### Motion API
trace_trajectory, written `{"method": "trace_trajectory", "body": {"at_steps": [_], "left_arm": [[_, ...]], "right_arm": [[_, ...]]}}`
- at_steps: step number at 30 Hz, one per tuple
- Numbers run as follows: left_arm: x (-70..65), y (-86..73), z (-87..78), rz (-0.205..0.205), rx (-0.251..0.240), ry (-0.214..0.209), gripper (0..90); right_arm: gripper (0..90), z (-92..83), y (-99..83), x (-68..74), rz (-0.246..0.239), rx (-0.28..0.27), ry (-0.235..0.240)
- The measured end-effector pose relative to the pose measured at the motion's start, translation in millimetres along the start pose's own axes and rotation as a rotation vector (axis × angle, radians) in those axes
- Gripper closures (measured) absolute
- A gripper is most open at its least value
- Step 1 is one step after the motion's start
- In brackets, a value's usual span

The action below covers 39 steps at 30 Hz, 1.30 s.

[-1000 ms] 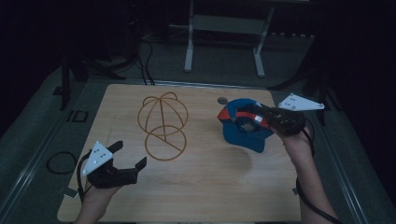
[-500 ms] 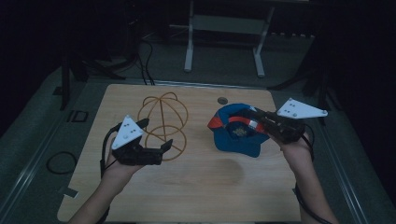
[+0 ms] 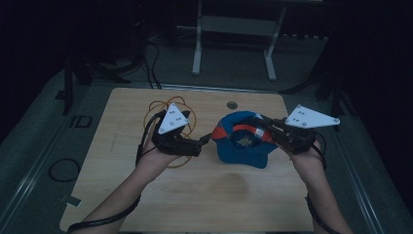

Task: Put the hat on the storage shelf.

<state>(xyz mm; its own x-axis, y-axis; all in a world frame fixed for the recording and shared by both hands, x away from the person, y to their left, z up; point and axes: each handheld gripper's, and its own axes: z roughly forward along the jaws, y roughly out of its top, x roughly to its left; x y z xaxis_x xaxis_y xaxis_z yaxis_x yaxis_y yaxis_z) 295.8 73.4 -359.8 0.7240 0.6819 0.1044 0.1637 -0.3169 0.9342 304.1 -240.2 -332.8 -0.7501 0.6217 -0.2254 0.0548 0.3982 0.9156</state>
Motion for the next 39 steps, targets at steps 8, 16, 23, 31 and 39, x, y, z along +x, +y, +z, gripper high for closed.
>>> {"method": "trace_trajectory", "body": {"at_steps": [8, 16, 23, 31, 39], "left_arm": [[-14.4, 21.8, 31.1, 0.040, 0.027, -0.024, 19.7], [-19.5, 31.6, 50.9, 0.047, 0.054, -0.054, 36.8], [-21.9, 33.0, 61.5, 0.041, 0.108, -0.054, 54.5], [-25.9, 33.6, 71.0, 0.032, 0.113, -0.028, 81.1], [-27.4, 38.3, 73.8, 0.050, 0.091, -0.007, 89.6]], "right_arm": [[87.3, 4.6, 4.9, 8.2, -0.011, -0.004, 0.022], [87.3, 4.1, 6.4, 12.6, -0.020, -0.019, 0.037], [87.3, 1.7, 8.0, 16.9, -0.029, -0.027, 0.049], [87.3, 4.6, 6.1, 19.9, -0.019, -0.022, 0.068], [87.2, 3.7, 1.2, 22.8, -0.003, -0.030, 0.078]]}}
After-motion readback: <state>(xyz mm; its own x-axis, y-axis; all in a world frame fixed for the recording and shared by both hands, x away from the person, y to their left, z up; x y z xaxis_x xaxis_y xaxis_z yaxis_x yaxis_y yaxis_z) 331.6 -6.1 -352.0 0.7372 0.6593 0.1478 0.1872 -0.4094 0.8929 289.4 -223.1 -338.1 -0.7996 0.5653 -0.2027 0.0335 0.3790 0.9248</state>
